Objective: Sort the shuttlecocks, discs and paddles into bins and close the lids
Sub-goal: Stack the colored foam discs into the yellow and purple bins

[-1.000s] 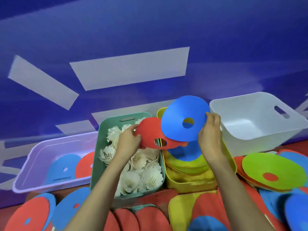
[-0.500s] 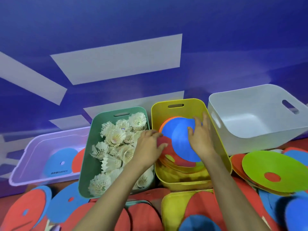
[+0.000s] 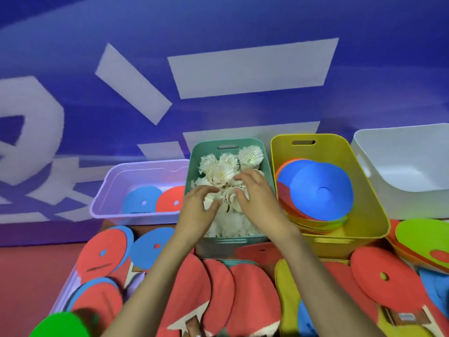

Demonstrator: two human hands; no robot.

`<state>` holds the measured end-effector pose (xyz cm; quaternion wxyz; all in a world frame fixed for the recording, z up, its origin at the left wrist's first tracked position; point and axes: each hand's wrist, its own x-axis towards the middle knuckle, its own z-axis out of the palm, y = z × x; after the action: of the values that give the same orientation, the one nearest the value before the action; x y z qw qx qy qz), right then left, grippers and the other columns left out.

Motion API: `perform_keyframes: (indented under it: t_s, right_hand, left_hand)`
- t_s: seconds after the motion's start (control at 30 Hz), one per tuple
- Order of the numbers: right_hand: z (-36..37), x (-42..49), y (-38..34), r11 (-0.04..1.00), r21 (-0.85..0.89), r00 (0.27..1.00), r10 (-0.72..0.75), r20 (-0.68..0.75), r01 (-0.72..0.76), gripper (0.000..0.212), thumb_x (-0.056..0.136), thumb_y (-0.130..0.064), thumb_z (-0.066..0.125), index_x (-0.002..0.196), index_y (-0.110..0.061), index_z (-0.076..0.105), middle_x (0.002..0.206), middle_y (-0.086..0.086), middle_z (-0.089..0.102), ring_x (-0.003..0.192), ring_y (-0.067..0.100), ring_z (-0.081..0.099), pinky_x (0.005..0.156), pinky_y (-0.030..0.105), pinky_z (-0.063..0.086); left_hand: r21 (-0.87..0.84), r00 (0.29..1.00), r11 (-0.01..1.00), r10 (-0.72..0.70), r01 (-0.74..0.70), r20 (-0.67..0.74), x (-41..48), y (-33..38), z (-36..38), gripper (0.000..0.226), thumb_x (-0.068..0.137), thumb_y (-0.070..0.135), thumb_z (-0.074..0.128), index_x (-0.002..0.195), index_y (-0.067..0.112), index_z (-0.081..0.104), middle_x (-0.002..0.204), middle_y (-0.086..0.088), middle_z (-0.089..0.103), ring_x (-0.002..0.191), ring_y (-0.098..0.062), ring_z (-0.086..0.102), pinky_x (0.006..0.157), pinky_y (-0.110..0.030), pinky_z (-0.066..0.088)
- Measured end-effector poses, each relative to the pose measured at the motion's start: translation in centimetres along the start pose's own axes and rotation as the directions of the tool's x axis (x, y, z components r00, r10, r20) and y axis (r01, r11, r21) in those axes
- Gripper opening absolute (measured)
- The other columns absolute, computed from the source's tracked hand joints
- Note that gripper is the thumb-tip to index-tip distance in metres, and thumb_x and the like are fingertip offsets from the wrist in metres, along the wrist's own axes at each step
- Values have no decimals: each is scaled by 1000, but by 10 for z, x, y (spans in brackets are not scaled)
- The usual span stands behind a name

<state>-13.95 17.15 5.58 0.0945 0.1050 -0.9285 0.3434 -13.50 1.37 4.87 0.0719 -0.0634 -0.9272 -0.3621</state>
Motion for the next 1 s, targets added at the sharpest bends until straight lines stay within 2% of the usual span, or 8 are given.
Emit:
perform_keyframes:
  t_s: [0.1, 0.2, 0.3, 0.4, 0.53, 0.73, 0.87, 1.0]
  right_hand:
    - [33, -12, -46, 997, 32, 997, -68, 31, 67, 28, 91, -12, 53, 119, -8, 59, 125, 9, 52, 120, 25, 44, 104, 32, 32]
    - [75, -28, -88, 991, 63, 988, -127, 91, 122, 28, 88, -7, 54, 115, -6, 61, 118, 10, 56, 113, 27, 49, 100, 34, 38]
    - [122, -49, -128, 988, 52, 975, -150, 162, 143, 30, 87, -9, 56, 116, -6, 60, 118, 10, 57, 113, 28, 50, 102, 35, 37]
    - [166, -74, -164, 988, 57, 957, -156, 246, 146, 31, 87, -10, 55, 117, -7, 60, 120, 11, 56, 115, 29, 49, 103, 32, 32]
    - [222, -104, -198, 994, 54, 919, -108, 380, 94, 42, 83, -24, 39, 114, -5, 61, 114, 16, 58, 109, 33, 53, 99, 38, 39]
    - [280, -144, -221, 998, -43, 814, 60, 578, -43, 46, 89, -19, 56, 133, -11, 45, 133, 11, 46, 125, 27, 44, 103, 36, 36]
    - [306, -161, -231, 980, -145, 794, 197, 575, -138, 59, 88, -16, 56, 141, -14, 29, 135, 10, 41, 122, 29, 45, 93, 38, 41]
    - [323, -173, -230, 968, -128, 851, 252, 461, -217, 30, 84, 0, 52, 113, -6, 45, 109, 16, 59, 104, 33, 56, 77, 38, 42]
  left_hand:
    - [10, 998, 998, -55, 55, -37, -28, -41, -35, 23, 82, 9, 67, 104, 10, 67, 109, -4, 63, 106, -20, 55, 86, -16, 33]
    - [-35, 992, 992, -121, 120, -42, -62, -84, -70, 23, 82, 13, 65, 105, 13, 67, 103, 2, 62, 102, -20, 59, 91, -33, 46]
    - [-8, 984, 985, -170, 170, -54, -97, -130, -105, 24, 77, 14, 68, 100, 7, 68, 100, -6, 67, 95, -22, 60, 85, -23, 40]
    - [-22, 972, 974, -225, 224, -67, -133, -175, -140, 24, 79, 11, 70, 102, 5, 68, 107, -9, 67, 103, -25, 59, 88, -28, 41]
    - [11, 952, 954, -297, 299, -79, -180, -230, -174, 25, 79, -1, 69, 104, 3, 68, 109, -13, 67, 104, -27, 59, 84, -23, 35]
    - [98, 891, 889, -453, 448, 30, -242, -308, -182, 43, 77, -7, 62, 119, 2, 60, 114, -23, 60, 109, -39, 53, 93, -38, 37]
    - [156, 831, 826, -554, 542, 45, -269, -338, -177, 56, 75, -8, 54, 130, 2, 48, 120, -26, 51, 110, -43, 47, 91, -44, 38]
    - [142, 760, 754, -650, 641, 24, -287, -353, -172, 44, 79, -4, 48, 122, 3, 44, 116, -24, 51, 105, -42, 48, 81, -45, 39]
